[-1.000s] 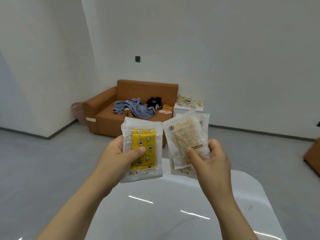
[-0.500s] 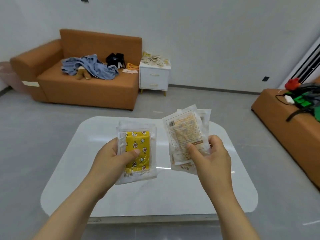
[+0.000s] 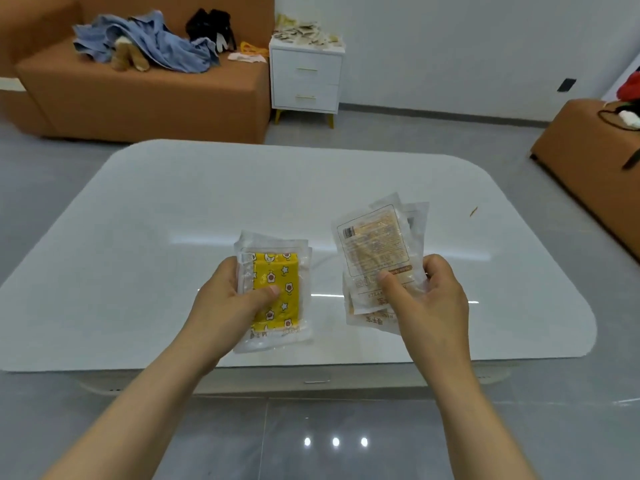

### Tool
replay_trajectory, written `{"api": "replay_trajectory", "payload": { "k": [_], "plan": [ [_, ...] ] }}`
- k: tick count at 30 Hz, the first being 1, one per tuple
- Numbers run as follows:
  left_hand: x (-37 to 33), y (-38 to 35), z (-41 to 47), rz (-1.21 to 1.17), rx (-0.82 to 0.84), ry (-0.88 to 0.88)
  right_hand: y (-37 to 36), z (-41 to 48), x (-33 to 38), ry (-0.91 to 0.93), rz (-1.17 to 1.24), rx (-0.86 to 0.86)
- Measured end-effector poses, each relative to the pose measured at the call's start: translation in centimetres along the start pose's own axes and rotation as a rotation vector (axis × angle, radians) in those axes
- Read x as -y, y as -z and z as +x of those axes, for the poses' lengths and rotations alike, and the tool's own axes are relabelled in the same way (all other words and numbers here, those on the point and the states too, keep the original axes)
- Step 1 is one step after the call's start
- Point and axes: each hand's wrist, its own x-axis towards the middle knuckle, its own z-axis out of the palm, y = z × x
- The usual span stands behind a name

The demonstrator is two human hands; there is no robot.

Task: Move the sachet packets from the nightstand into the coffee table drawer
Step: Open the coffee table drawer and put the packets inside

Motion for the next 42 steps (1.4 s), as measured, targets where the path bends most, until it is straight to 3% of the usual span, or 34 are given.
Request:
{"api": "replay_trajectory", "payload": {
  "k": [3,9,20,29,32,35,38,42],
  "plan": [
    [6.2,-1.9,1.8,0.011,0.000,-0.030,-1.9,-0.7,-6.1,0.031,0.015,-0.014],
    [10.5,-3.4,2.3,0.008,0.018,-0.079,-1.7,-2.9,-10.4,0.061,0.035,-0.041],
    [11.7,-4.2,3.6,0.093,-0.081,-0.081,1.3,-7.9,-10.3,0.058,0.039,-0.104],
    [14.2,-5.4,7.1,0.523,-0.147,-0.148,0.8,-8.8,-11.2,0.050,0.067,-0.090],
    [15.0,-4.9,7.1,0.657,-0.180,-0.225,0.7,-9.2,-11.9,0.042,0.072,-0.088],
    [16.0,-4.6,4.5,0.699,-0.233,-0.480,0.7,-9.6,-12.9,0.043,0.062,-0.097],
    [18.0,-5.1,0.7,0.743,-0.129,-0.698,0.7,-10.1,-14.2,0.020,0.023,-0.093],
    [21.3,-6.6,-1.5,0.796,0.119,-0.629,1.1,-10.9,-16.2,0.009,-0.033,-0.107]
  ]
}}
